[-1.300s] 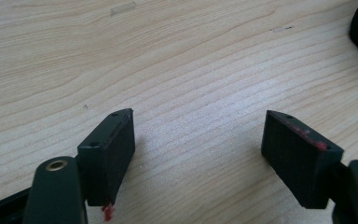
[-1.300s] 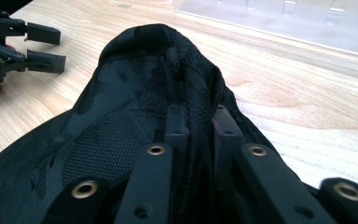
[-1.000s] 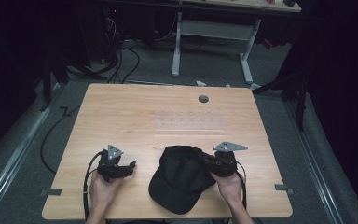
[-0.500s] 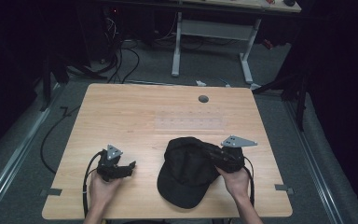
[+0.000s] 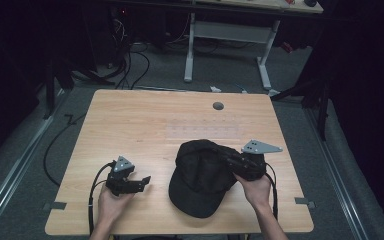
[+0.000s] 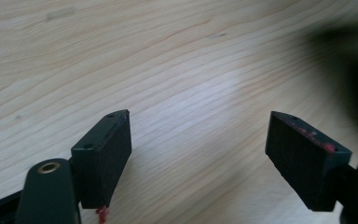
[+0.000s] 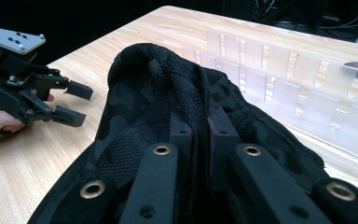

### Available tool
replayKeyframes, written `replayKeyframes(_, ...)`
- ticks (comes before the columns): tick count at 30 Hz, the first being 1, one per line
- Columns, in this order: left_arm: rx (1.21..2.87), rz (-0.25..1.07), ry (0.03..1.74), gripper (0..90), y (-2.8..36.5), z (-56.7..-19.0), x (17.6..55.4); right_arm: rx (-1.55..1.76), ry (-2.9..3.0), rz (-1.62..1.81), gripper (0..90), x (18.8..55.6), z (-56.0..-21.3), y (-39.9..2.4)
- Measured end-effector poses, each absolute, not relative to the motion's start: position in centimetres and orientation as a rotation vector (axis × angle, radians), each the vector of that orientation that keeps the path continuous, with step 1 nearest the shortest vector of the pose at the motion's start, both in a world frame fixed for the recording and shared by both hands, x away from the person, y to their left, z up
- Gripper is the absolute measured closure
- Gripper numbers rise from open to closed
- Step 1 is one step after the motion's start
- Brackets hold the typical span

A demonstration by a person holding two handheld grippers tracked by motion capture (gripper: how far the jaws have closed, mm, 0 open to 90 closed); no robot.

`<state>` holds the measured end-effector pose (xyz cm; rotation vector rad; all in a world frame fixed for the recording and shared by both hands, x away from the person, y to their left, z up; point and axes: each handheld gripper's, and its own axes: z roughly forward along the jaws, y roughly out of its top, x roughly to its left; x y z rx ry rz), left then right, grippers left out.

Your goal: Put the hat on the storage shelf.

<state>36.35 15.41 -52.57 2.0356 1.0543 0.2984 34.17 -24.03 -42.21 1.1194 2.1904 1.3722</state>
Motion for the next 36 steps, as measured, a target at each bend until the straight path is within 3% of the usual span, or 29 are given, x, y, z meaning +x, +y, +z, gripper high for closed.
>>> replayKeyframes(16, 2.021, 0.077, 0.791, 22.0, 12.2, -49.2, 35.6, 1.055, 2.197, 1.399, 83.4, 34.5, -41.6, -23.6)
replayKeyframes(36, 2.080, -0.052, 0.676, 21.2, 9.4, -48.2, 36.4, 0.963, 2.215, 1.483, 83.3, 34.9, -40.7, -23.0)
